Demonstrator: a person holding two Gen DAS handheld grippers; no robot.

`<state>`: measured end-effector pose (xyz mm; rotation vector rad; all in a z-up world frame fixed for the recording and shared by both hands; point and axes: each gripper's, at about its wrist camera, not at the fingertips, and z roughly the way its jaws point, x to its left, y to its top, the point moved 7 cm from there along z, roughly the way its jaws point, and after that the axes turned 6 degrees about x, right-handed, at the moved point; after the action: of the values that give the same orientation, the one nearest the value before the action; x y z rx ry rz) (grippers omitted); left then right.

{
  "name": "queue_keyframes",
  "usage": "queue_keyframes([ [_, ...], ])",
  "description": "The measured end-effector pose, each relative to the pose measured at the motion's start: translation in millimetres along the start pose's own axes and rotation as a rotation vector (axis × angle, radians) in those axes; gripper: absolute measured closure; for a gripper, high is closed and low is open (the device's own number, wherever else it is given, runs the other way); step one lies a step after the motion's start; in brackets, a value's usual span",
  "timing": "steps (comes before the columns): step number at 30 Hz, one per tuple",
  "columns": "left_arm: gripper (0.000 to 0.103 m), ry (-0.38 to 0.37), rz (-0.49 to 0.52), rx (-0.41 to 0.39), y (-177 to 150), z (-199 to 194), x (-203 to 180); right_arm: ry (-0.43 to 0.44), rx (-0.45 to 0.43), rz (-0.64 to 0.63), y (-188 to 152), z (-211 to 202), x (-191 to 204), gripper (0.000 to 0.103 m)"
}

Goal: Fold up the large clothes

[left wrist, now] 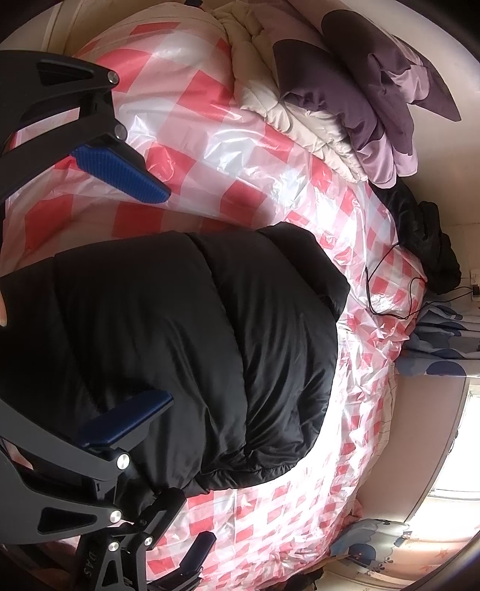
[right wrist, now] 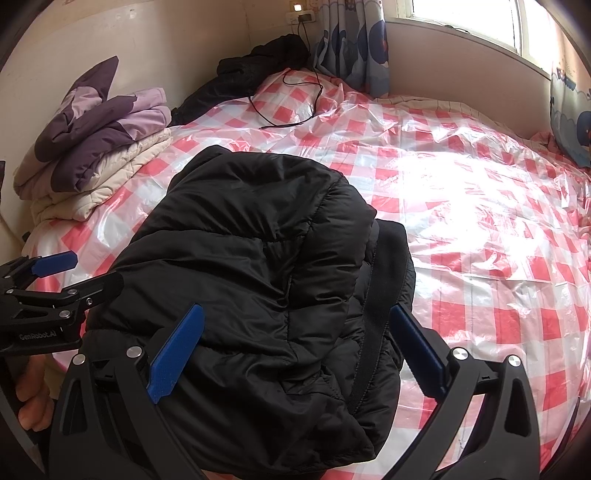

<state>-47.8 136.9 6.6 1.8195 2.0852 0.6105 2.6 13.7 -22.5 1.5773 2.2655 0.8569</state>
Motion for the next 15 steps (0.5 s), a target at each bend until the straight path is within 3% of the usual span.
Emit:
queue_keyframes([
  [15, 0.007, -0.007, 0.003, 0.002, 1.1, 0.2, -3.0, -0.001, 0.000, 0.000, 0.4, -0.5, -0.3, 0.006],
])
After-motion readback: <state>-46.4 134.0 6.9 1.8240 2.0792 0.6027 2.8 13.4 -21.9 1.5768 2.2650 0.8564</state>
